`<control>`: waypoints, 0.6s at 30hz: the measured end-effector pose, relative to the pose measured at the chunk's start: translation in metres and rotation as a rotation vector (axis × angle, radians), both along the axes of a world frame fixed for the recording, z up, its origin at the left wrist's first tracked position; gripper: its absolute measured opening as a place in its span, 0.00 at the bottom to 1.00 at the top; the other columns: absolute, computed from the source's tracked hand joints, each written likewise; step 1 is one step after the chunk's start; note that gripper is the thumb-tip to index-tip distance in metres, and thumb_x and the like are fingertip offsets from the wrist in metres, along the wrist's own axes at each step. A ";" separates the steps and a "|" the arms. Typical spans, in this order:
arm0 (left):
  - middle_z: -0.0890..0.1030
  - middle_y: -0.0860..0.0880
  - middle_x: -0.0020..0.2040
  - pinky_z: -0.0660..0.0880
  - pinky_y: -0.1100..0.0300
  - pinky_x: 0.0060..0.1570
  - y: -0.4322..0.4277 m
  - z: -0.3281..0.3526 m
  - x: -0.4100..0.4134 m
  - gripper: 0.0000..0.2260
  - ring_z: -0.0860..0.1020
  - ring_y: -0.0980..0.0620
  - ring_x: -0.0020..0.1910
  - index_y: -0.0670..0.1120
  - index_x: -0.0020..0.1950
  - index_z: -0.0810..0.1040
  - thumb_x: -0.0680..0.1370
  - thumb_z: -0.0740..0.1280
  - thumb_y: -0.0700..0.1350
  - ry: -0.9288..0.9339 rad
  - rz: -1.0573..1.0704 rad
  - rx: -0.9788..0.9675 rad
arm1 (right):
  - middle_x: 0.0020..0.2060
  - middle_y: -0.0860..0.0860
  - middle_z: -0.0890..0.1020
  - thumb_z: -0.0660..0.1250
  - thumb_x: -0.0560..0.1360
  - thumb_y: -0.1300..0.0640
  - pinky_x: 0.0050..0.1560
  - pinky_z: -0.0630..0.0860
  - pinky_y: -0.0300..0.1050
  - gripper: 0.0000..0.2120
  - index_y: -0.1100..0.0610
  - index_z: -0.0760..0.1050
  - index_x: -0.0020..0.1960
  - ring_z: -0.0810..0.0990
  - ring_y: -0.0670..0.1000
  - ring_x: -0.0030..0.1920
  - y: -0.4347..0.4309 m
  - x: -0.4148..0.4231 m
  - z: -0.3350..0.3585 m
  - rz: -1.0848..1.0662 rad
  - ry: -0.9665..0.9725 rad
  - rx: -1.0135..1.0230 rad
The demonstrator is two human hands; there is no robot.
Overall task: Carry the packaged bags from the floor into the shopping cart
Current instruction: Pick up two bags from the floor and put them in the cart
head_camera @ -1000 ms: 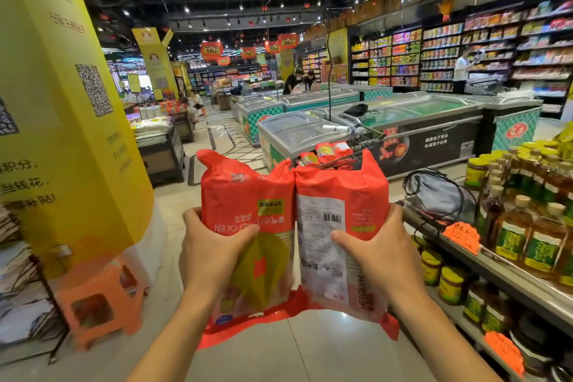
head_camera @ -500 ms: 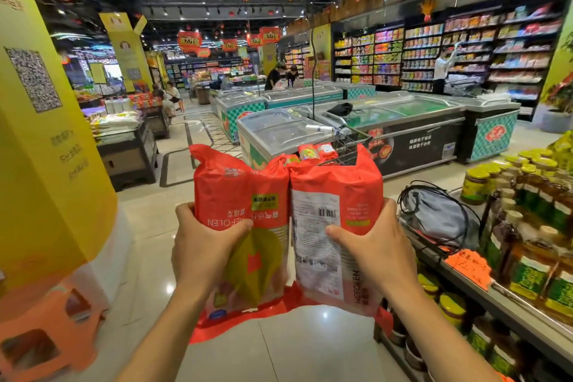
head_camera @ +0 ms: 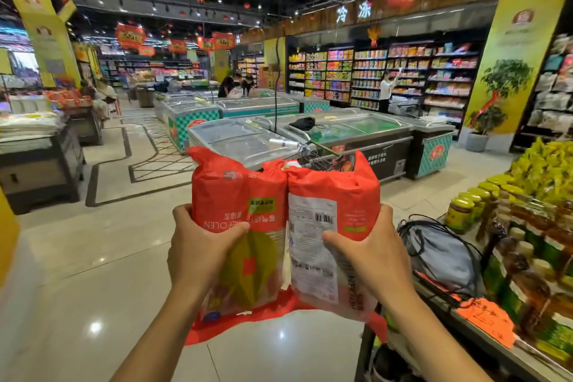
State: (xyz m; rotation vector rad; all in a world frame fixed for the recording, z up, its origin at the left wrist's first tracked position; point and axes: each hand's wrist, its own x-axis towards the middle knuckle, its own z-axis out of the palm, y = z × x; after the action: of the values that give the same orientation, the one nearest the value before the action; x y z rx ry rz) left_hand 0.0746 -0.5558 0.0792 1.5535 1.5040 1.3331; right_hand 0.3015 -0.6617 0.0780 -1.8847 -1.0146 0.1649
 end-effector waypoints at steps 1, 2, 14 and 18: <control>0.79 0.50 0.57 0.78 0.44 0.57 0.012 0.001 0.003 0.35 0.81 0.43 0.53 0.52 0.62 0.66 0.65 0.83 0.57 -0.001 -0.014 -0.002 | 0.47 0.42 0.79 0.78 0.61 0.35 0.51 0.77 0.54 0.32 0.44 0.64 0.55 0.80 0.54 0.49 0.010 0.002 0.000 -0.010 0.002 -0.001; 0.79 0.50 0.57 0.78 0.44 0.57 0.023 0.001 0.006 0.36 0.81 0.43 0.54 0.52 0.63 0.66 0.65 0.83 0.57 -0.002 -0.026 -0.003 | 0.47 0.42 0.79 0.78 0.61 0.35 0.51 0.77 0.54 0.32 0.44 0.64 0.54 0.80 0.53 0.49 0.019 0.003 0.001 -0.020 0.006 -0.001; 0.78 0.53 0.57 0.79 0.42 0.58 0.152 -0.011 0.067 0.38 0.81 0.44 0.55 0.57 0.62 0.64 0.62 0.83 0.61 0.014 -0.118 -0.023 | 0.48 0.41 0.79 0.75 0.60 0.32 0.54 0.78 0.57 0.34 0.43 0.63 0.56 0.81 0.52 0.48 0.127 0.057 -0.009 -0.085 0.020 -0.007; 0.79 0.52 0.58 0.79 0.41 0.59 0.201 -0.013 0.100 0.42 0.82 0.44 0.55 0.57 0.62 0.65 0.54 0.78 0.67 0.016 -0.110 -0.036 | 0.48 0.41 0.78 0.77 0.63 0.36 0.51 0.76 0.53 0.32 0.44 0.63 0.57 0.79 0.52 0.47 0.177 0.092 -0.014 -0.078 0.027 -0.005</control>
State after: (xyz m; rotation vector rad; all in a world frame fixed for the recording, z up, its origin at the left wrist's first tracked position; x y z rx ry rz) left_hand 0.1747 -0.3547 0.0657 1.6038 1.4223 1.2278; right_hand 0.3933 -0.4851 0.0639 -1.9186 -0.9216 0.1461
